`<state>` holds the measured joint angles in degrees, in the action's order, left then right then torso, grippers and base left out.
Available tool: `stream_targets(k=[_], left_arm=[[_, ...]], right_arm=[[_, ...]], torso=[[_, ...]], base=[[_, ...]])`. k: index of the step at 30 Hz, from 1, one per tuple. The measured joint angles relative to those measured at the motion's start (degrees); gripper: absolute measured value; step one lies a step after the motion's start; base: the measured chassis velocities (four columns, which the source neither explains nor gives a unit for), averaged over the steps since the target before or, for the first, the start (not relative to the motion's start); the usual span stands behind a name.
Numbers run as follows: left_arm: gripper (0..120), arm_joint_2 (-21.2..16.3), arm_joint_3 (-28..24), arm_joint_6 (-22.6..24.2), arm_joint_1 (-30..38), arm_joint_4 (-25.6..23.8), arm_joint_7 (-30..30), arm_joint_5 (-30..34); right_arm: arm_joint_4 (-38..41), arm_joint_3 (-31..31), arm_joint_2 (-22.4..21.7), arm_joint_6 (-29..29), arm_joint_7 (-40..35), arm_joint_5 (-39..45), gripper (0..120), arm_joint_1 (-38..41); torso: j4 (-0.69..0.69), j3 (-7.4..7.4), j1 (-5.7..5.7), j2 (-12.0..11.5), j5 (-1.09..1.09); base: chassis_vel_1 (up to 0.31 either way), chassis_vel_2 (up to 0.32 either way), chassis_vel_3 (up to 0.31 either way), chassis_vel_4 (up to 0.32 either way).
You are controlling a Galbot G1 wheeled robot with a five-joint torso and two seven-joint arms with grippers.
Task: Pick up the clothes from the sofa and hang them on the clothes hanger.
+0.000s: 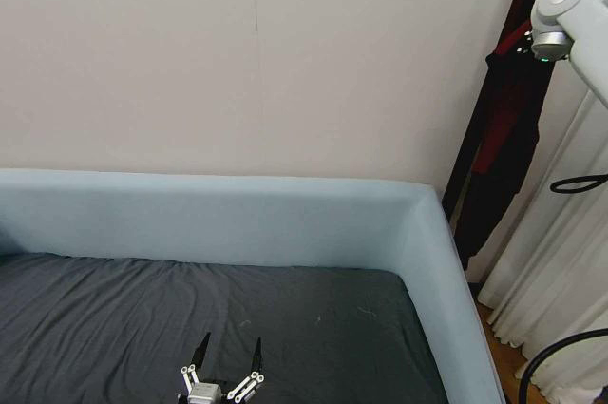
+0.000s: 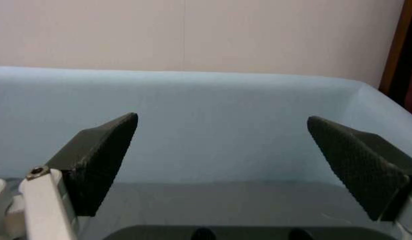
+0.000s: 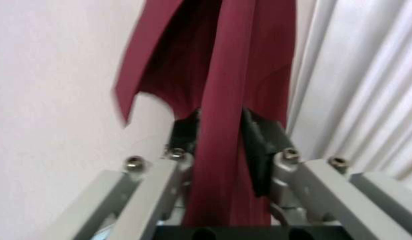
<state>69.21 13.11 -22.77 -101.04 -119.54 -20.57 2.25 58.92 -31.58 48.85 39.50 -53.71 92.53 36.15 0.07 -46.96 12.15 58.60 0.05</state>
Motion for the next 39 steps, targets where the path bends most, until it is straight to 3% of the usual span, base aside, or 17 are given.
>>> stream_targets(k=[5,11,12,15,16,17,20,24,25,27,30,32,33,36,37,39], left_arm=[[100,0.0,0.0,0.0,0.0,0.0,-0.01,0.0],[100,-0.01,0.01,0.0,0.01,0.0,0.03,0.0],[100,0.01,-0.02,-0.02,0.0,-0.01,0.05,0.0],[100,-0.01,0.0,-0.01,-0.01,0.0,0.05,0.0],[100,-0.01,0.0,-0.01,-0.01,0.0,0.05,0.0],[100,-0.01,0.0,-0.01,0.01,0.01,-0.02,0.01],[100,0.0,-0.02,-0.01,0.0,0.01,0.07,0.0],[100,0.0,-0.01,-0.01,0.0,0.01,0.02,0.0],[100,-0.01,-0.02,-0.01,0.0,0.01,0.03,0.01],[100,0.0,0.0,-0.01,0.0,0.01,0.02,0.01],[100,0.0,-0.02,-0.01,0.0,0.01,0.04,0.0],[100,-0.01,0.0,0.0,0.0,0.01,-0.01,0.0],[100,0.0,0.0,0.0,-0.01,0.0,-0.02,0.0],[100,0.0,0.0,0.0,0.0,0.0,0.0,0.0],[100,0.0,0.0,0.0,0.01,0.0,-0.02,0.0],[100,0.0,-0.01,0.0,0.01,0.0,0.01,0.0]], right_arm=[[8.19,0.71,-5.42,-0.37,1.03,-1.08,43,-3.35],[25.49,2.99,-15.65,-0.16,4.03,-4.79,66,-7.79],[29.77,4.27,-18.51,-0.8,6.28,-6.49,69,-9.85],[42.51,15.89,-29.16,-5.09,15.8,-12.44,83,-22.16],[42.51,15.89,-29.16,-5.09,15.8,-12.44,83,-22.16],[46.29,19.19,-32.48,-6.28,18.54,-13.12,88,-26.77],[53.82,22.66,-39.87,-10.73,23.47,-14.6,98,-34.89],[57.13,22.76,-44.17,-14.39,25.61,-16.3,100,-37.32],[59.26,22.71,-46.13,-17.8,25.61,-16.71,100,-39.66],[61.62,23.62,-46.26,-20.29,24.0,-18.0,100,-43.63],[61.77,35.33,-39.06,-25.51,22.12,-29.53,100,-59.99],[60.18,38.6,-34.63,-27.25,24.02,-33.68,100,-68.25],[59.9,40.93,-33.34,-28.32,24.53,-35.32,100,-72.16],[59.83,43.95,-32.07,-29.34,25.2,-37.02,100,-77.2],[59.82,46.6,-31.01,-29.94,25.69,-38.53,100,-81.29],[59.78,49.63,-29.65,-30.54,26.15,-40.42,100,-85.71]], torso=[[0.01,0.0,0.0,0.0,-0.02],[0.01,0.01,0.0,0.0,0.0],[-0.05,0.0,0.0,0.0,0.01],[0.03,0.01,0.0,0.0,-0.04],[0.03,0.01,0.0,0.0,-0.04],[0.07,0.02,-0.01,0.01,-0.02],[0.05,0.02,-0.02,0.01,-0.05],[-0.01,0.02,-0.02,0.02,0.02],[0.0,0.03,-0.02,0.02,0.12],[0.01,0.01,-0.02,0.02,0.0],[-0.05,0.01,-0.02,0.02,0.11],[-0.08,-0.03,0.0,-0.02,-0.1],[-0.06,-0.04,0.03,-0.03,-0.1],[-0.03,-0.02,0.02,-0.02,-0.02],[-0.02,0.0,0.02,-0.02,0.09],[0.0,-0.01,0.02,-0.02,0.07]], base=[[0.0,0.0,0.0,0.0],[0.0,0.0,0.0,0.0],[0.0,0.0,0.0,0.0],[0.0,0.0,0.0,0.0],[0.0,0.0,0.0,0.0],[0.0,0.0,0.0,0.0],[0.0,0.0,0.0,0.0],[0.0,0.0,0.0,0.0],[0.0,0.0,0.0,0.0],[0.0,0.0,0.0,0.0],[0.0,0.0,0.0,0.0],[0.0,0.0,0.0,0.0],[0.0,0.0,0.0,0.0],[0.0,0.0,0.0,0.0],[0.0,0.0,0.0,0.0],[0.0,0.0,0.0,0.0]])
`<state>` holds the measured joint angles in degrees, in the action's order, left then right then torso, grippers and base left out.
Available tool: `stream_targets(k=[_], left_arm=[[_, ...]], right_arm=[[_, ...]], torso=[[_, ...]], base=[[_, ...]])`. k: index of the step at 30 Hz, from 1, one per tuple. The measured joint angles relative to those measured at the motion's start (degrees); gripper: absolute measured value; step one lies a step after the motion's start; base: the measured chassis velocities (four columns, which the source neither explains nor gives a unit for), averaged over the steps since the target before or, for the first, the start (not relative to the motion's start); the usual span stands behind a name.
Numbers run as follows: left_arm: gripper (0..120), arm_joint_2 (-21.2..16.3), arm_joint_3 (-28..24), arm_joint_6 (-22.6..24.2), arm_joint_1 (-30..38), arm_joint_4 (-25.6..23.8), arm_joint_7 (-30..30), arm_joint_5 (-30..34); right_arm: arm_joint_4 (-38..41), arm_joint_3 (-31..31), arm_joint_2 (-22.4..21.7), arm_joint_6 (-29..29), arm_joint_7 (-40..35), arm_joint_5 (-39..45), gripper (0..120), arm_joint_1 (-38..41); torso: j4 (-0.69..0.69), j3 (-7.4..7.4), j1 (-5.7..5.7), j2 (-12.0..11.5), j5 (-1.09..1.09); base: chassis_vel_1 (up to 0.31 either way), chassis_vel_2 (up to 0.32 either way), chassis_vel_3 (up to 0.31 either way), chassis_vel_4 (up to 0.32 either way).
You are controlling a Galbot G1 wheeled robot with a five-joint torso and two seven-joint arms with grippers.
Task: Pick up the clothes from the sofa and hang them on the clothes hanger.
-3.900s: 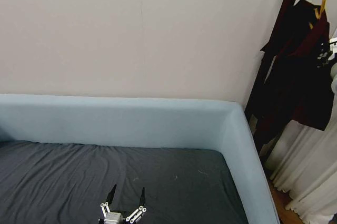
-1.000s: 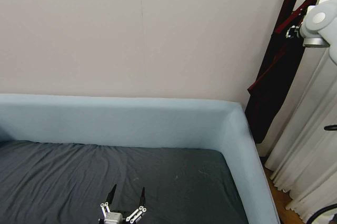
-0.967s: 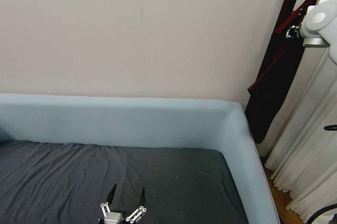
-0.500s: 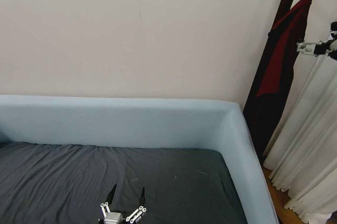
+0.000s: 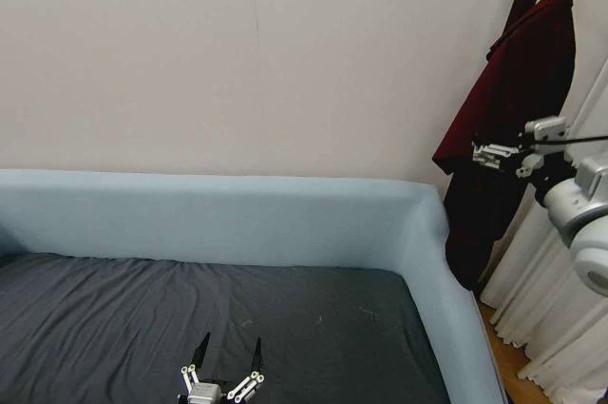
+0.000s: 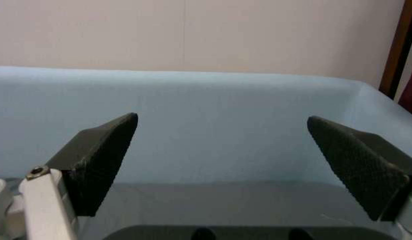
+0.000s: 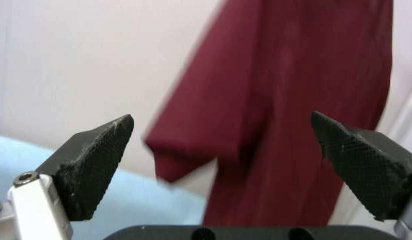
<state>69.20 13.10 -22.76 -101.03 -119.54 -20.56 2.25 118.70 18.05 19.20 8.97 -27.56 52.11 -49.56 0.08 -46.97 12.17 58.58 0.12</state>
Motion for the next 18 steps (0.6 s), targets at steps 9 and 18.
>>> stream_targets(k=[9,18], left_arm=[[100,0.0,0.01,0.0,0.0,0.0,-0.08,0.0],[100,-0.01,0.0,0.0,0.0,0.0,0.05,-0.01]], right_arm=[[1.89,16.7,16.89,-4.86,5.08,-13.38,100,-28.95],[3.41,26.3,39.86,-18.65,18.77,-28.45,100,-52.68]], torso=[[-0.01,0.01,-0.02,0.02,-0.07],[0.02,0.02,-0.02,0.02,-0.06]], base=[[0.0,0.0,0.0,0.0],[0.0,0.0,0.0,0.0]])
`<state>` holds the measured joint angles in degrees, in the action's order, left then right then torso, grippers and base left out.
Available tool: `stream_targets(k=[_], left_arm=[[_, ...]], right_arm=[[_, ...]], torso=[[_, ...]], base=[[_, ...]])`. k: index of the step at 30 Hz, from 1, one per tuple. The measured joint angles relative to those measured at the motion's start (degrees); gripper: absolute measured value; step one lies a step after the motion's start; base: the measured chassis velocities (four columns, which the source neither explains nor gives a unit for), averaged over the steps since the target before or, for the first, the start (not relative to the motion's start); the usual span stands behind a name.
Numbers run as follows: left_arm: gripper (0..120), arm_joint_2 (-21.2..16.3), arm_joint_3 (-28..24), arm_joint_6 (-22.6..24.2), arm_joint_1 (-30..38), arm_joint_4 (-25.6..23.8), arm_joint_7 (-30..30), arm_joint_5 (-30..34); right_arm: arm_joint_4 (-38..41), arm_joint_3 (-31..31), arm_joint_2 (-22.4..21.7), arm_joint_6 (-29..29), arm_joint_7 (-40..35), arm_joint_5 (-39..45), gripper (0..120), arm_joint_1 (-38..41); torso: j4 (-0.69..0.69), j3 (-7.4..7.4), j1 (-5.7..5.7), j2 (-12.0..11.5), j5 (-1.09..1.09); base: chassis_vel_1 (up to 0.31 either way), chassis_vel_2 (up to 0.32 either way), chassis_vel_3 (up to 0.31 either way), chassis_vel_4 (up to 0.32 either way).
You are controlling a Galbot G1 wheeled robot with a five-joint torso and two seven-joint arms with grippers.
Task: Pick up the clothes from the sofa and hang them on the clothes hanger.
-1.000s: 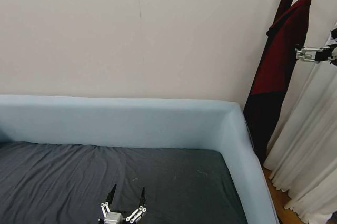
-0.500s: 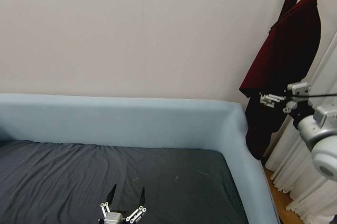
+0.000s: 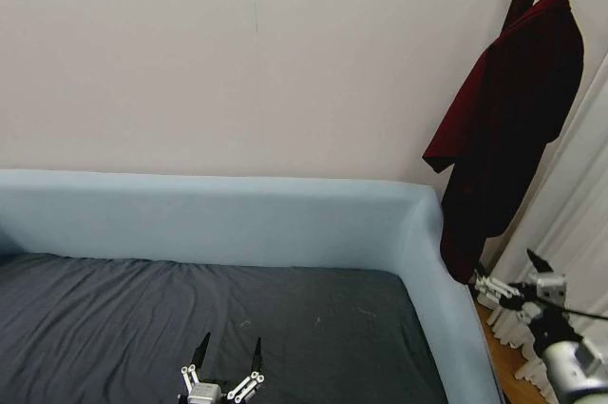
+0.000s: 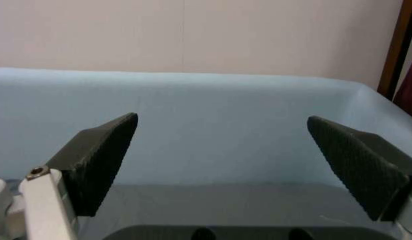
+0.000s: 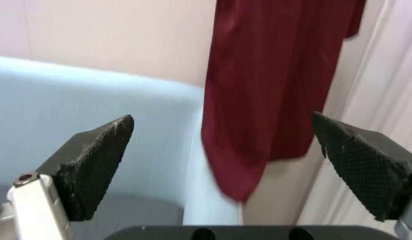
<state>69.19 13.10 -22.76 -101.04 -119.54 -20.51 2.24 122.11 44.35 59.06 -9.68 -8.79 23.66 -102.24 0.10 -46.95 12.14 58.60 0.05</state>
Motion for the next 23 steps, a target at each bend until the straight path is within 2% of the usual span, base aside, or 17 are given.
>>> stream_targets(k=[1,5,10,16,23], left_arm=[[100,0.0,0.0,0.0,0.0,0.0,0.0,0.0],[100,0.01,0.0,0.0,0.0,0.0,-0.07,0.01],[100,0.01,0.0,0.0,0.0,0.0,-0.07,0.01],[100,0.01,0.0,0.0,0.0,0.0,-0.07,0.01],[100,0.01,0.0,0.0,0.0,0.0,-0.07,0.0]], right_arm=[[0.0,0.0,0.0,0.0,0.0,0.0,100,0.0],[-0.88,-0.46,7.8,-7.24,4.73,-6.29,100,-6.24],[-2.27,-3.3,11.43,-11.24,5.93,-9.65,100,-7.71],[-2.55,-4.15,12.62,-14.17,6.28,-10.96,100,-7.3],[-2.47,-4.4,12.87,-14.81,6.32,-11.77,100,-6.95]], torso=[[0.0,0.0,0.0,0.0,0.0],[-0.02,0.0,0.0,0.01,0.03],[-0.04,-0.01,0.0,0.01,0.0],[-0.04,-0.01,0.0,0.0,0.0],[-0.03,-0.01,0.0,0.0,0.0]], base=[[0.0,0.0,0.0,0.0],[0.0,0.0,0.0,0.0],[0.0,0.0,0.0,0.0],[0.0,0.0,0.0,0.0],[0.0,0.0,0.0,0.0]])
